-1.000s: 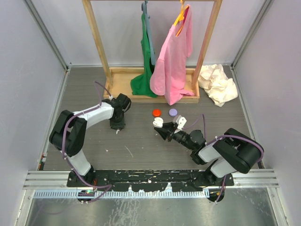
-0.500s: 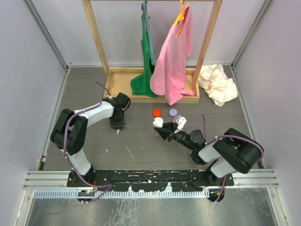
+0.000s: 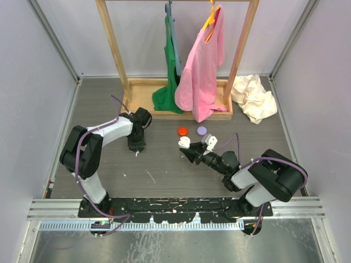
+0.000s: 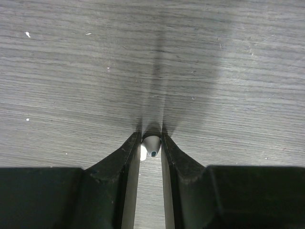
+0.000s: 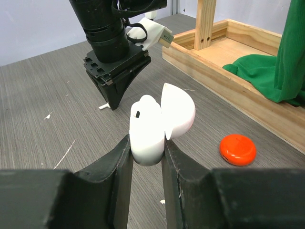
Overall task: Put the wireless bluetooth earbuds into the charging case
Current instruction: Pick up the earbud from the center of the board.
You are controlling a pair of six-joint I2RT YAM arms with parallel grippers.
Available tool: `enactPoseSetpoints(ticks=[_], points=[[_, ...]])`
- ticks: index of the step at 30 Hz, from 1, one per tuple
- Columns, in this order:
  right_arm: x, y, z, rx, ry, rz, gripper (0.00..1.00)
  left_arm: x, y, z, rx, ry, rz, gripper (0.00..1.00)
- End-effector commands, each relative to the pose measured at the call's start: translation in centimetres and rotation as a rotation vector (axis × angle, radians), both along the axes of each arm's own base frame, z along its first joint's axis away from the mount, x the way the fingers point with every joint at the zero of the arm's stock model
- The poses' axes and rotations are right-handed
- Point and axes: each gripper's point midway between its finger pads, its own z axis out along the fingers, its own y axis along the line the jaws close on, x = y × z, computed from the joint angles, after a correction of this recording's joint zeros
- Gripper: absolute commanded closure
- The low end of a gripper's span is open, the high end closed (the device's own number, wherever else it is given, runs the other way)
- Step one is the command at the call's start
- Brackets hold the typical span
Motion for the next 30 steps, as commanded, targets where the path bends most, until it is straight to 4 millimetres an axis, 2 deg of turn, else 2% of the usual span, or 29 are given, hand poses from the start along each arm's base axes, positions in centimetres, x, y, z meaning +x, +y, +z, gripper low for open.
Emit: enactPoseSetpoints(ticks=[1, 18, 23, 30], points=[[-0.3, -0.2, 5.3, 0.129, -0.167, 0.002, 0.94, 0.2, -0.1, 0.3, -0.015, 0.017, 0.025, 0.75], [-0.4, -0.1, 5.4, 0.13, -0.169, 0.007, 0.94, -0.1, -0.3, -0.3, -0.076, 0.062, 0.037, 0.76], [-0.4, -0.1, 5.3, 0.129, -0.168, 0.01, 0.94, -0.3, -0.5, -0.6, -0.09, 0.074, 0.037, 0.8], [-0.4, 0.0, 5.3, 0.127, -0.169, 0.012, 0.94, -0.1, -0.6, 0.9, -0.12, 0.016, 0.054, 0.85]])
